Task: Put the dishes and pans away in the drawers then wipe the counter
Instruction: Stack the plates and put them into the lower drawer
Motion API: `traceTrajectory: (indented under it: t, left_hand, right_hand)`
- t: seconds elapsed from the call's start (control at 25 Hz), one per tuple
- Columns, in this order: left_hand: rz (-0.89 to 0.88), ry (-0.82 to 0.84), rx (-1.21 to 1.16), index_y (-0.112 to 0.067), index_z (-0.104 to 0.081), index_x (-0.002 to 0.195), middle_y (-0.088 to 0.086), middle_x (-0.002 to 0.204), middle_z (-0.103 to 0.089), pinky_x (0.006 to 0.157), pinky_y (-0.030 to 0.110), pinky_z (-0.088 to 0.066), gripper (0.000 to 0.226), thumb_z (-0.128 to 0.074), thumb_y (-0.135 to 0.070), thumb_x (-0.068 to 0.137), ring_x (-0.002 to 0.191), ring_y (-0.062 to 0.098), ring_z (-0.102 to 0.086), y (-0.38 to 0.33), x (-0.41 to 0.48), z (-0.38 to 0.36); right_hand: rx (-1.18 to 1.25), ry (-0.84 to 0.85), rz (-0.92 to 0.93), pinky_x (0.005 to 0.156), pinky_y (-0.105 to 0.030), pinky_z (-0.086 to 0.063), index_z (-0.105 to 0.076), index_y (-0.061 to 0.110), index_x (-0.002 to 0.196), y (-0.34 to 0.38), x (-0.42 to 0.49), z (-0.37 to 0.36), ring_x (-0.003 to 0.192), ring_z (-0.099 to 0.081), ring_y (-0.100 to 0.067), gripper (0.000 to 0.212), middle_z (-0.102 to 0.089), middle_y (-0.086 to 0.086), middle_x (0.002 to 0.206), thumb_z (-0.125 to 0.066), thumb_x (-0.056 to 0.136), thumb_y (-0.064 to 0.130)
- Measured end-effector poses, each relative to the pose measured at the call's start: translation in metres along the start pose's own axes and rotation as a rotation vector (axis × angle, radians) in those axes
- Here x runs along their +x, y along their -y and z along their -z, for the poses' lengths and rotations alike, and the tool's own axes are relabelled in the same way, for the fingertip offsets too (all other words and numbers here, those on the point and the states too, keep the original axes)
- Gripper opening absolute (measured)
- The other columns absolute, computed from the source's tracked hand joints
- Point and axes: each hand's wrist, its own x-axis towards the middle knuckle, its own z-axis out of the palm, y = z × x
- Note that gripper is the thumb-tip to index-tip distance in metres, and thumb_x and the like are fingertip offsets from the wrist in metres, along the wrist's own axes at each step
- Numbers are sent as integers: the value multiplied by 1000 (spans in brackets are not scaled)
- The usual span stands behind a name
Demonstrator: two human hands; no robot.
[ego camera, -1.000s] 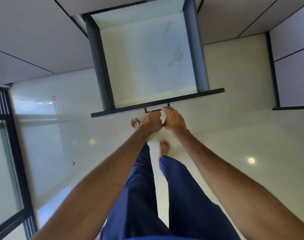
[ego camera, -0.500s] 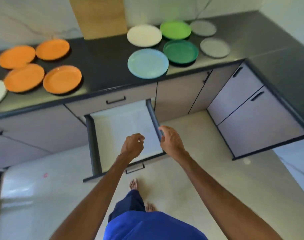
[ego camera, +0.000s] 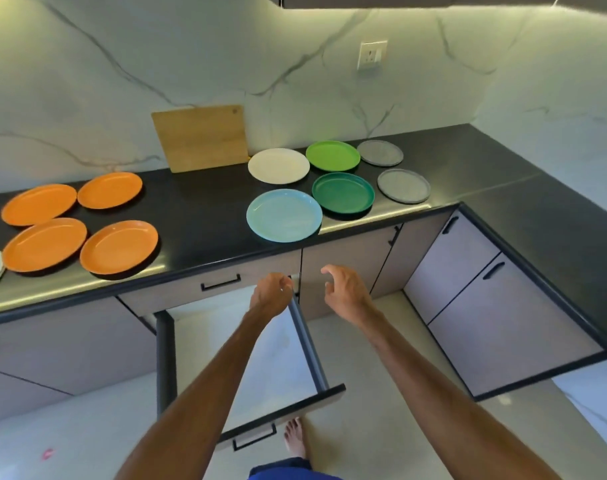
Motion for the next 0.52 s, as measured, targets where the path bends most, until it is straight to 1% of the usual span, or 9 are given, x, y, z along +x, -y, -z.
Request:
traceTrajectory:
  t: [0.16, 0.24, 0.32, 0.4, 0.48, 0.52]
  left_hand:
    - [32, 4, -34, -3, -70, 82, 17, 91, -73, 76, 41, -60, 19, -56, -7, 94, 85, 28, -71, -12, 42, 1]
    - [44, -6, -47, -3, -67, 74, 14, 83, -71, 75, 44, -61, 21, -54, -1, 90, 80, 29, -71, -11, 62, 2]
    - [64, 4, -53, -3, -66, 69, 9, 77, -63, 75, 47, -61, 23, -53, 2, 88, 73, 28, -69, -12, 81, -1]
    - [100, -6, -62, 2, -69, 74, 9, 77, -63, 74, 46, -62, 21, -54, 1, 89, 76, 31, -71, -16, 95, -1]
    - [143, -19, -57, 6, -73, 81, 15, 78, -68, 72, 42, -62, 20, -54, 1, 89, 81, 33, -73, -22, 99, 0]
    - [155, -14, -45, 6, -73, 81, 18, 79, -71, 71, 40, -62, 21, -54, 2, 88, 80, 32, -73, -25, 101, -1]
  right_hand:
    - [-44, 67, 38, 105, -28, -41, -60, 5, 134, -5, 48, 9, 127, -57, -27, 38, -64, -13, 133, -60, 97, 5]
    - [-45, 88, 67, 104, -27, -42, -60, 5, 134, -7, 73, 11, 126, -58, -26, 37, -65, -13, 133, -60, 97, 6]
    - [-62, 101, 75, 99, -25, -45, -61, 5, 132, -13, 94, 11, 122, -60, -24, 35, -66, -12, 130, -61, 97, 6]
    - [-64, 111, 73, 97, -26, -49, -63, 5, 129, -19, 112, 12, 117, -63, -23, 33, -68, -11, 126, -63, 96, 5]
    - [-44, 134, 65, 95, -33, -56, -65, 5, 127, -26, 127, 10, 111, -66, -23, 33, -70, -11, 122, -64, 94, 3]
    - [-38, 143, 62, 92, -35, -59, -65, 4, 126, -30, 134, 9, 107, -69, -23, 33, -71, -11, 120, -64, 93, 3]
